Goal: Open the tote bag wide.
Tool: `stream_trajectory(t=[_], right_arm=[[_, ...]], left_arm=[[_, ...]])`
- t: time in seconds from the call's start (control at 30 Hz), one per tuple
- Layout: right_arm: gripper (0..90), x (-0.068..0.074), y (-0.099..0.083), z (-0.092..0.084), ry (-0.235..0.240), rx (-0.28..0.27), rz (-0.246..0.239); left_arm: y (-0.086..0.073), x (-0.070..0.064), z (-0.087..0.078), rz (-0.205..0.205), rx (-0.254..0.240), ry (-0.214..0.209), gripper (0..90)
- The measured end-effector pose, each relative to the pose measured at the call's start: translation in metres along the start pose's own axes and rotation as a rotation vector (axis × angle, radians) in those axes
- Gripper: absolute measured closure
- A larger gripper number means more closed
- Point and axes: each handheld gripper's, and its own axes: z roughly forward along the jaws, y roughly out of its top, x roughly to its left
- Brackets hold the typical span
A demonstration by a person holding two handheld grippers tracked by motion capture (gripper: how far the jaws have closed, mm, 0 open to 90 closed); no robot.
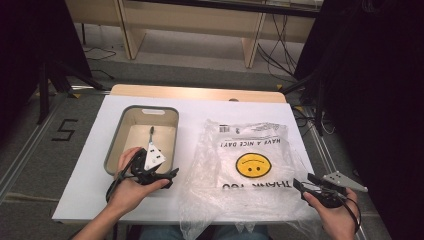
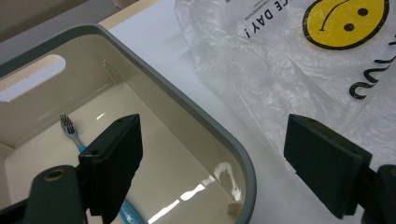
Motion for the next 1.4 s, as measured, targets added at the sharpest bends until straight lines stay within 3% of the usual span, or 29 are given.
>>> stream_trajectory(t=[0.13,0.23,0.53,0.77,0.97,1.1,1.2,1.4], right_arm=[[37.4,-0.001,-0.001,0.001,0.001,0.01,0.006],[37.4,-0.001,0.0,0.001,-0.001,0.009,0.003],[36.3,-0.003,0.001,0.002,-0.016,0.034,0.001],[35.5,-0.01,0.002,0.005,-0.057,0.088,0.013],[34.8,-0.019,-0.002,0.006,-0.096,0.137,0.02],[34.9,-0.023,-0.004,0.007,-0.102,0.162,0.04],[35.3,-0.026,-0.009,0.01,-0.108,0.212,0.054],[40.4,-0.027,-0.012,0.014,-0.107,0.259,0.067]], left_arm=[[0.002,-0.005,-0.001,0.013,-0.005,-0.001,19.6],[0.006,-0.016,-0.005,0.032,-0.012,-0.01,20.4],[0.007,-0.05,0.0,0.091,0.015,-0.093,21.2],[0.002,-0.07,0.009,0.107,0.071,-0.164,22.3],[-0.005,-0.083,0.025,0.111,0.159,-0.245,22.2],[-0.01,-0.088,0.033,0.114,0.194,-0.255,22.0],[-0.013,-0.093,0.041,0.114,0.231,-0.266,22.9],[-0.016,-0.095,0.051,0.106,0.281,-0.284,29.3]])
